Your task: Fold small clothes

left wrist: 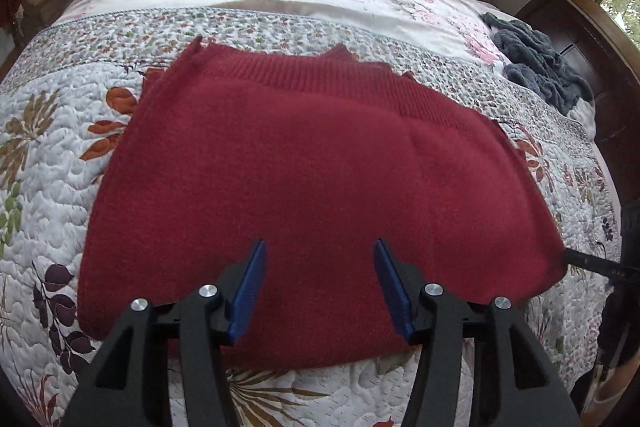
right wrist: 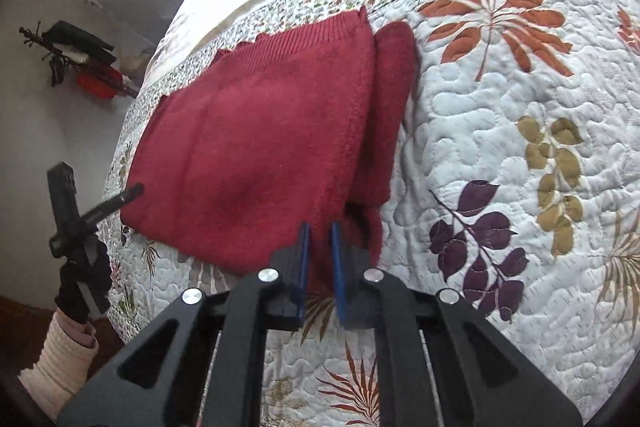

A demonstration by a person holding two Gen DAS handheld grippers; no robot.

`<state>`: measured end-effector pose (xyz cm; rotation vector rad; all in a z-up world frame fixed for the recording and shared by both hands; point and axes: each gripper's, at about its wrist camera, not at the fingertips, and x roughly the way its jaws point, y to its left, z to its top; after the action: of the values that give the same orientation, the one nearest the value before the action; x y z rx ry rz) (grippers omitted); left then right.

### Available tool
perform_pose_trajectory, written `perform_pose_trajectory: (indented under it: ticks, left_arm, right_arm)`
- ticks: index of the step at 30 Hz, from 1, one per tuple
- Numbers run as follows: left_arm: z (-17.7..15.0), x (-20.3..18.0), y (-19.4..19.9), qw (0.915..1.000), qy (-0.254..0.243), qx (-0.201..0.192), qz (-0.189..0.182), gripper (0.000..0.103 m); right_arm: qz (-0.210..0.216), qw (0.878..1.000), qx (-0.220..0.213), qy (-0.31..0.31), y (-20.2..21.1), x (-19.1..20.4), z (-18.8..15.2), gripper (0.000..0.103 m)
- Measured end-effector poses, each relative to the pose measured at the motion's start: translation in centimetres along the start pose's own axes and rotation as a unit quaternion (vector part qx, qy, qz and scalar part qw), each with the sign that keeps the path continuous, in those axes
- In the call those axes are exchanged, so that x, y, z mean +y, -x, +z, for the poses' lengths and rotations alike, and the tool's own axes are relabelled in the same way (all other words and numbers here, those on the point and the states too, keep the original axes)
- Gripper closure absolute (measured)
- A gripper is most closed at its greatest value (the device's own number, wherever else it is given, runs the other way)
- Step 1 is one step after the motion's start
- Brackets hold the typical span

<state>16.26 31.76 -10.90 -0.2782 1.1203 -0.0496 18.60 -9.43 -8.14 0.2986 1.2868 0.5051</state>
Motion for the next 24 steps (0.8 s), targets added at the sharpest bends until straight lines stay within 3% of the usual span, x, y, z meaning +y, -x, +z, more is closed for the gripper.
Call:
perform_pose_trajectory:
  ticks: [9,16,24]
  left_arm:
    - [-1.6,1.5,-1.6,0.9998,0.011,0.01,0.011,0.047]
    - [-2.2,1.5,-2.1,0.9999,0.009,-0.001,0.011,0.047]
    - [-2.3,1.4,-2.1,0.9998,0.012,-0.005,0.013,0.045]
  right_arm:
    - [-0.032,0.998,0.039,-0.029,-3.0,-2.8,-2.0,0.095]
    - [-0.051,0.998,0.04,-0.023,-4.8,-2.7,-2.6,0.094]
    - [-0.041,0.997,0.047,-0.037,-4.7,-3.5,-2.4,0.093]
